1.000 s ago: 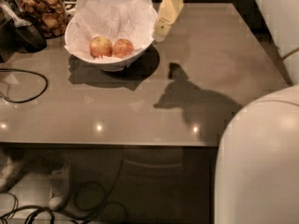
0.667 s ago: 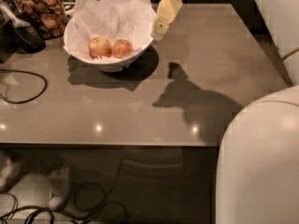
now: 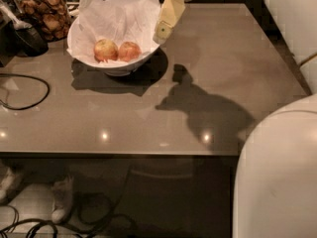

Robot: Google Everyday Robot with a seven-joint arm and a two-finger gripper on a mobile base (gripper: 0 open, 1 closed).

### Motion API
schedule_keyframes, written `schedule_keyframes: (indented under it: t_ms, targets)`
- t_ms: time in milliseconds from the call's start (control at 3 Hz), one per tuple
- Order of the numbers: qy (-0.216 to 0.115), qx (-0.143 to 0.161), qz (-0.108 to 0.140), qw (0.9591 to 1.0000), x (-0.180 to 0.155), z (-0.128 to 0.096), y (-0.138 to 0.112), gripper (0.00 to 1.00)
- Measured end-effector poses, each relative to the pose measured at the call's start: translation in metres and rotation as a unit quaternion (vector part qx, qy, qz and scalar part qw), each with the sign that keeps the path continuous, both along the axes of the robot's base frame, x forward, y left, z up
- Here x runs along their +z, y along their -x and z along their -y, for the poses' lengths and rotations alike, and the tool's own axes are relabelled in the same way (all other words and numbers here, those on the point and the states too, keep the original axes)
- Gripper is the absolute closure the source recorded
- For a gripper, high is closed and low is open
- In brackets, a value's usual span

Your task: Pick apple from white bowl

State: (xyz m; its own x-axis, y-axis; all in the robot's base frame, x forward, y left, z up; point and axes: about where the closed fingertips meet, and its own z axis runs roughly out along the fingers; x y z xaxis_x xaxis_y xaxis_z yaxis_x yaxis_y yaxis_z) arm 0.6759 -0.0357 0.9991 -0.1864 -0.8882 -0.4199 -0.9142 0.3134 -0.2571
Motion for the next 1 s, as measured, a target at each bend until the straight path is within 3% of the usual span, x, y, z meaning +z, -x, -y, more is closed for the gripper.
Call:
schedule_keyframes:
  t_ms: [333,1000]
  targets:
    - [0.001,0.02,0.002,0.9998,-0.003,-0.018,-0.008,0.09]
    - [0.002,0.049,0.002,0.9988,-0.005,-0.041,-0.02,0.13]
